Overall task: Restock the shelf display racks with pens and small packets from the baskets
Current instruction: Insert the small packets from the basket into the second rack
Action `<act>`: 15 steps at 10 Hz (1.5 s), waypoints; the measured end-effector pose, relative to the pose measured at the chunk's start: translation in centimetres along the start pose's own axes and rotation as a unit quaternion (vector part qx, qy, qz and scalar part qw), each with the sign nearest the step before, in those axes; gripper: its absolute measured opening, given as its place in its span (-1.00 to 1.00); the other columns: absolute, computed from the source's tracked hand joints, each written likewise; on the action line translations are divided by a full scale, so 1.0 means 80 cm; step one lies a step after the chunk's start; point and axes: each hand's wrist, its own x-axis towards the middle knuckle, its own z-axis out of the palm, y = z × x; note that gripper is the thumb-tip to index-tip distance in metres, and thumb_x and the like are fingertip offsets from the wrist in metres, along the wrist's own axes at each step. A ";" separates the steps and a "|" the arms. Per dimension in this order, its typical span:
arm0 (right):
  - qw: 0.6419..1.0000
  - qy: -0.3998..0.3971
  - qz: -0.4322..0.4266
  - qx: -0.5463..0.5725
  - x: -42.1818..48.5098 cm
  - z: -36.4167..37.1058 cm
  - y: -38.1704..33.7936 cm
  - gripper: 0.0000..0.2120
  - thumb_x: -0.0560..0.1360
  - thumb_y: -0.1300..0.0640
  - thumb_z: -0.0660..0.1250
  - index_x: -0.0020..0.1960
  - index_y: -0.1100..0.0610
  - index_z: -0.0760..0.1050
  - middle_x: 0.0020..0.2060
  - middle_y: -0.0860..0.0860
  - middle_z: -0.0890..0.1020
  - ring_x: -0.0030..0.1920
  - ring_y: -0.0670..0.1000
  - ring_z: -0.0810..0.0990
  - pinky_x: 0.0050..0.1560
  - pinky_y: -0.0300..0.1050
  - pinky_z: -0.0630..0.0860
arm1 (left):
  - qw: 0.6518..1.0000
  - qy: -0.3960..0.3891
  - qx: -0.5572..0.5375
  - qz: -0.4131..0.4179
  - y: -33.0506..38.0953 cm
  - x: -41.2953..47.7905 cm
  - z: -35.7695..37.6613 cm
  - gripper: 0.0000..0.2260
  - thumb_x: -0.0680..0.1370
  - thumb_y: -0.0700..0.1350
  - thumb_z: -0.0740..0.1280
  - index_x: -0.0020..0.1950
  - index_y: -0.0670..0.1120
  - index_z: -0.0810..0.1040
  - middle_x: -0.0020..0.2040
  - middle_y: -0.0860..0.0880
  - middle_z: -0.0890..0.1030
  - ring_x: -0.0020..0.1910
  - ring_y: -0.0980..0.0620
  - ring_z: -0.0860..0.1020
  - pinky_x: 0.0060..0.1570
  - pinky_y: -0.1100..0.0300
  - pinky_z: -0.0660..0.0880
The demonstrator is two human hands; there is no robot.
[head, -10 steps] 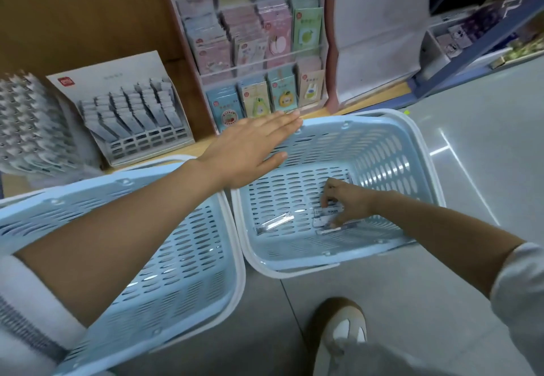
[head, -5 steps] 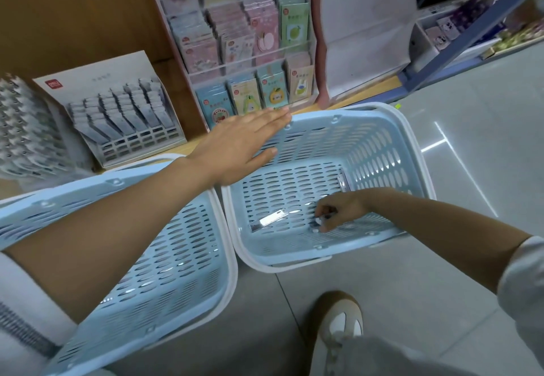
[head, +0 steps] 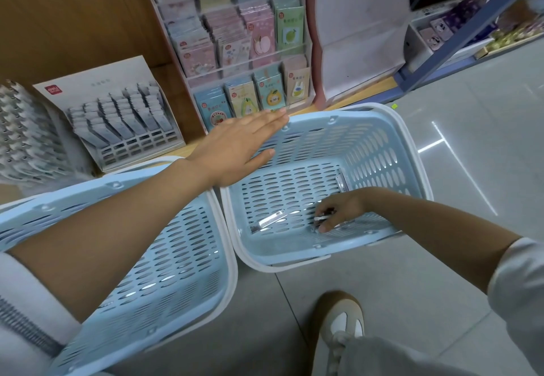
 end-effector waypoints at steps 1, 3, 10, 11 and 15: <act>1.000 0.003 0.009 -0.018 0.002 0.001 0.002 -0.56 0.47 -0.24 0.32 0.22 0.00 0.42 0.00 -0.14 0.47 0.09 0.01 0.44 0.12 -0.12 0.36 | 1.000 0.000 0.002 0.001 -0.001 0.000 0.001 -0.45 0.65 0.14 0.00 0.60 0.07 -0.06 0.60 0.13 -0.02 0.56 0.08 0.05 0.41 0.04 0.18; 0.999 -0.002 0.038 0.034 -0.003 0.004 0.004 -0.42 0.43 -0.26 0.35 0.32 0.03 0.37 0.14 -0.16 0.37 0.19 -0.05 0.46 0.21 -0.16 0.40 | 1.000 0.001 0.004 0.003 0.001 0.001 0.001 -0.45 0.65 0.15 0.00 0.60 0.06 -0.06 0.60 0.12 -0.03 0.56 0.08 0.05 0.40 0.03 0.19; 0.968 0.211 -0.047 0.131 -0.017 -0.024 -0.013 -0.64 0.48 -0.18 0.35 -0.04 0.13 0.59 -0.23 0.06 0.63 -0.23 -0.03 0.54 -0.14 -0.09 0.47 | 1.000 -0.002 0.014 0.005 -0.002 0.001 0.004 -0.45 0.65 0.16 0.00 0.60 0.07 -0.08 0.60 0.11 -0.01 0.56 0.07 0.06 0.42 0.02 0.19; 0.970 0.198 -0.057 0.132 -0.029 -0.028 -0.021 -0.60 0.47 -0.25 0.31 -0.08 0.11 0.57 -0.20 0.14 0.62 -0.21 0.01 0.54 -0.09 -0.04 0.48 | 1.000 -0.007 0.008 0.003 -0.002 0.002 0.003 -0.46 0.65 0.15 0.00 0.60 0.07 -0.06 0.60 0.11 0.01 0.56 0.07 0.06 0.41 0.04 0.18; 0.848 0.348 -0.247 0.316 -0.157 -0.119 -0.159 -0.72 0.58 0.00 0.25 -0.08 0.22 0.55 -0.28 0.15 0.58 -0.28 0.04 0.53 -0.22 -0.18 0.44 | 0.838 0.075 -0.517 -0.157 0.023 0.005 -0.060 -0.60 0.66 0.03 0.14 0.47 -0.06 0.32 0.41 -0.03 0.42 0.39 0.02 0.39 0.38 0.11 0.34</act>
